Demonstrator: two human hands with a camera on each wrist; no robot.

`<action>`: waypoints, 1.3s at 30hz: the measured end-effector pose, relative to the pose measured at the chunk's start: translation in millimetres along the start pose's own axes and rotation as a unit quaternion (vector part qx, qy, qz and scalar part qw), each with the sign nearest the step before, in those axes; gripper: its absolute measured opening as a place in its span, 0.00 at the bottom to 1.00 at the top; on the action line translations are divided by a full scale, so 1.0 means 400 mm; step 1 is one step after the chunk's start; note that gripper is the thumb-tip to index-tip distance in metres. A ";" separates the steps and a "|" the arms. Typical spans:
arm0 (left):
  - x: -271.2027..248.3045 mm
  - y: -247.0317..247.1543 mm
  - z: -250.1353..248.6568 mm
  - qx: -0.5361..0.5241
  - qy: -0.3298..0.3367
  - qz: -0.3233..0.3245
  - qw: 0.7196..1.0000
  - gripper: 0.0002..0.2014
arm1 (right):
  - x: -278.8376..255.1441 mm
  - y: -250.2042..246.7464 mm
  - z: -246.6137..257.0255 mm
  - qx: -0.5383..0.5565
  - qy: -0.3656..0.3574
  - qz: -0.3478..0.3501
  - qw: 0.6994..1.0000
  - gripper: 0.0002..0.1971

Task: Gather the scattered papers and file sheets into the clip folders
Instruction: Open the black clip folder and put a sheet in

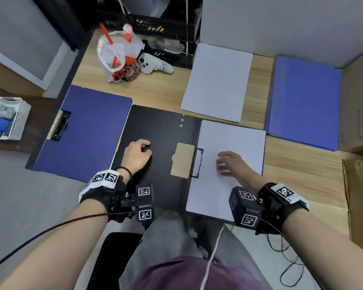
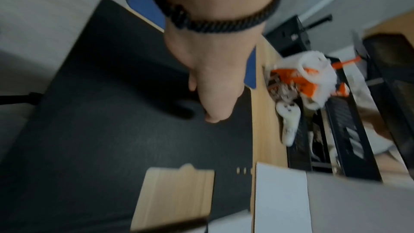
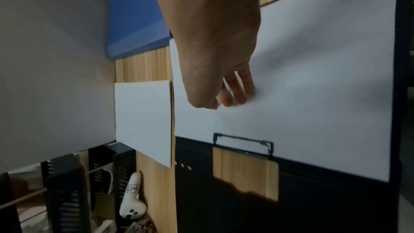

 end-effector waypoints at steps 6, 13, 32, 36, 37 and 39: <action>0.031 -0.070 0.132 0.004 -0.085 -0.036 0.996 0.27 | 0.004 0.091 0.002 0.006 0.013 -0.023 1.000 0.14; 0.053 -0.089 0.127 -0.107 -0.107 -0.009 0.988 0.30 | -0.023 0.114 -0.013 0.007 0.022 -0.031 0.999 0.07; -0.100 -0.410 -0.026 -0.281 0.073 0.359 0.887 0.20 | -0.065 0.311 0.261 0.006 -0.017 0.187 0.982 0.22; -0.118 -0.330 -0.125 -0.220 0.111 0.411 0.878 0.20 | -0.122 0.264 0.341 0.145 -0.062 0.226 0.961 0.40; -0.120 -0.307 -0.145 -0.211 0.117 0.424 0.873 0.20 | -0.140 0.243 0.344 0.142 -0.076 0.227 0.961 0.39; -0.115 -0.254 -0.172 -0.200 0.124 0.450 0.861 0.21 | -0.161 0.193 0.322 0.141 -0.088 0.215 0.962 0.31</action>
Point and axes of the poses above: each hand's wrist, its own x-axis towards the middle knuckle, its own y-axis out of the palm, z = x × y, the point moved 1 cm from there along x, towards the middle knuckle, and after that the axes turned 3 degrees about -y, right-handed, at the moved point
